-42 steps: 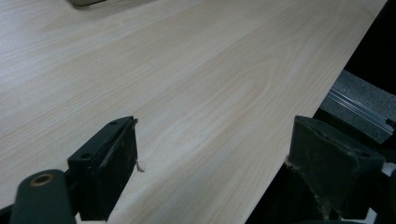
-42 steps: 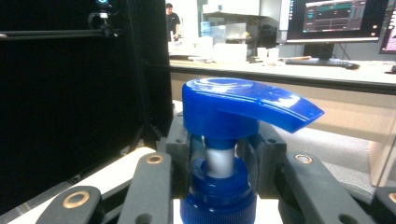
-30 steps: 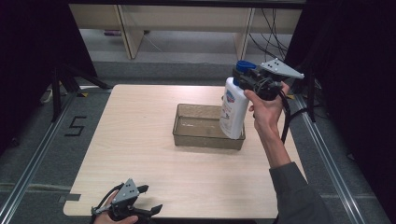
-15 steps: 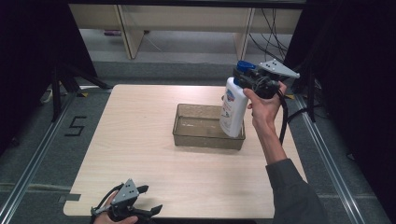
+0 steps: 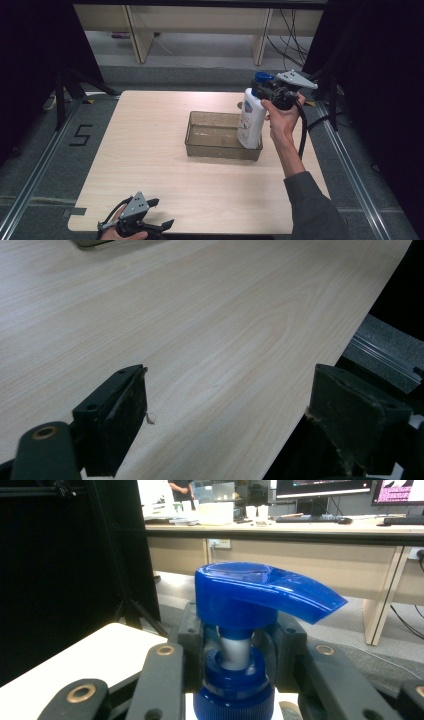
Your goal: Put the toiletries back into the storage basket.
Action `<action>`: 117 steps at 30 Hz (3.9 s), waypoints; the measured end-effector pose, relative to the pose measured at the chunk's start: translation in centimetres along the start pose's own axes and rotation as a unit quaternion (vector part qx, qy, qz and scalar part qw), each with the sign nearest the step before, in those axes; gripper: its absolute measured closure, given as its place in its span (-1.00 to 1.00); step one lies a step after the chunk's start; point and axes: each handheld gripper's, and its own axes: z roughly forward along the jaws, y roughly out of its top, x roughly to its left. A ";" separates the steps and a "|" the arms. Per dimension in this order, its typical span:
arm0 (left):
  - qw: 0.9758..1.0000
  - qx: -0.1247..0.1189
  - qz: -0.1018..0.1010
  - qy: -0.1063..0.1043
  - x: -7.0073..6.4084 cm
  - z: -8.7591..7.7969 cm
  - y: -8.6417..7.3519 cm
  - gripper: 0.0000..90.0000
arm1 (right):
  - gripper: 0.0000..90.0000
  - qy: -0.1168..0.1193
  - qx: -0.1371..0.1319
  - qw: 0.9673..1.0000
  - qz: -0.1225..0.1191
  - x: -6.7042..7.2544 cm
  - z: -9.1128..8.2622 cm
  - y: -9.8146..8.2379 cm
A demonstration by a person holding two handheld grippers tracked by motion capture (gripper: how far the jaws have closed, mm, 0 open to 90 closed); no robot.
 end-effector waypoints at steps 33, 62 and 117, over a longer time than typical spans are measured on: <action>1.000 0.002 0.000 0.003 -0.1 0.0 0.0 -0.67 | 0.46 -0.006 0.007 1.000 0.023 -1.0 -0.4 -3.5; 1.000 -0.003 -0.001 0.004 -0.1 0.1 -0.1 -0.67 | 0.44 -0.007 -0.017 1.000 0.011 -0.4 -1.8 -4.5; 1.000 -0.006 -0.006 0.004 -0.1 0.2 -0.1 -0.67 | -0.32 0.032 0.002 0.997 0.074 0.1 -4.1 -5.8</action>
